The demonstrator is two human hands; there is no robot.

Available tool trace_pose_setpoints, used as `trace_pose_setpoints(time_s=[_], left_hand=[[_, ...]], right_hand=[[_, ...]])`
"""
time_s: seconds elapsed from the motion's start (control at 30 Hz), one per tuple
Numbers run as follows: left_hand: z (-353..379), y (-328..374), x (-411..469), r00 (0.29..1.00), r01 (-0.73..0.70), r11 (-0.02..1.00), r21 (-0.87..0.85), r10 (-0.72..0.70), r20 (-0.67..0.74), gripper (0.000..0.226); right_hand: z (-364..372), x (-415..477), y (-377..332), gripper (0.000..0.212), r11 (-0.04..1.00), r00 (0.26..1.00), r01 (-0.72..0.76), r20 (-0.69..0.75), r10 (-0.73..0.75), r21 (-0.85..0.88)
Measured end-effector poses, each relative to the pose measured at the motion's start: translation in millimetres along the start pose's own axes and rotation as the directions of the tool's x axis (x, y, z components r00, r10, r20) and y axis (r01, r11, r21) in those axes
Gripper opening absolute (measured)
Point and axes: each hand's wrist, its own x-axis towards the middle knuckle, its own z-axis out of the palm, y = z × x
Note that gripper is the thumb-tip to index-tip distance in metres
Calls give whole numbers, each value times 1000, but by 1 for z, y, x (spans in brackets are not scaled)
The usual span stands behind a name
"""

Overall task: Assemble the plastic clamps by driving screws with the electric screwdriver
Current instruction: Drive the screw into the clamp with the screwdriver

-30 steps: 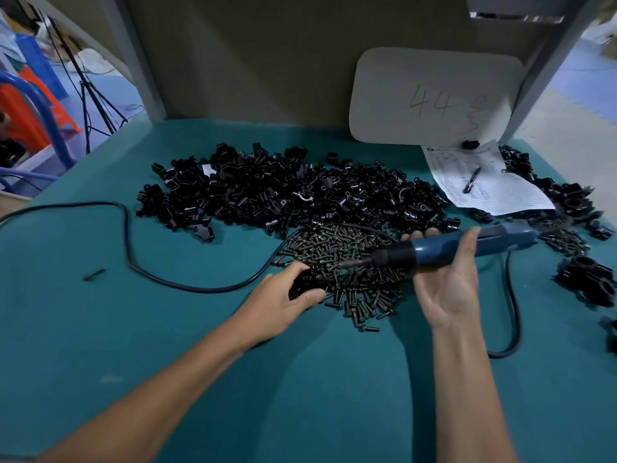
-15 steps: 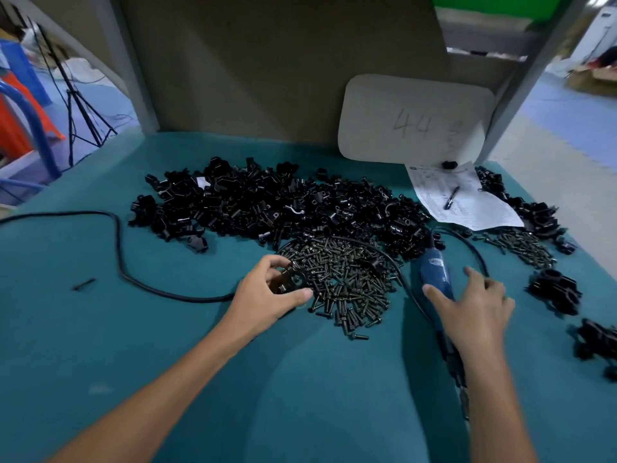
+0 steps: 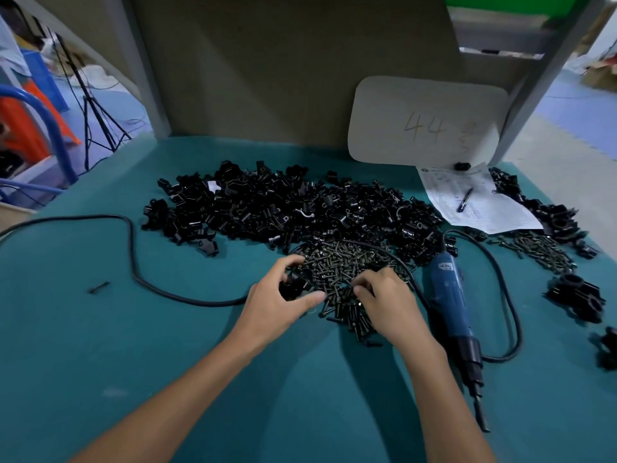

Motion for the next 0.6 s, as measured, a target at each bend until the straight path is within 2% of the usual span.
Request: trace_pose_setpoints(time_s=[0.13,0.23,0.3,0.37,0.43,0.5,0.53,0.6], left_hand=[[2,0,0,998,-37,998,-52,35,-43,44],[3,-1,0,997,-59,996,-62,56,-53,38],[3,-2,-1,997,-65,996,-64,62,-51,37],[4,-2,-1,997,-65,996,-57,62,-54,37],[4,-1,-1,996,-75,996,-48,72,-60,37],[3,-1,-2,993,-111,991,-73,107,-53,35],[3,-1,-3,990,-133,987,-88,129,-47,34],[3,0,-5,987,-162,981,-106,159,-37,32]], right_hand=[[-3,0,6,28,999,999,-8,39,10,-40],[0,0,5,25,998,999,4,47,-1,-61],[3,-1,4,26,997,1000,20,2,-20,-74],[8,-3,-1,33,994,991,97,-90,-100,-40],[14,-2,-13,36,970,981,187,-79,-176,158],[20,1,-26,36,899,981,137,69,-182,416],[23,3,-29,34,862,974,96,132,-185,497],[25,9,-30,30,825,973,62,152,-176,562]])
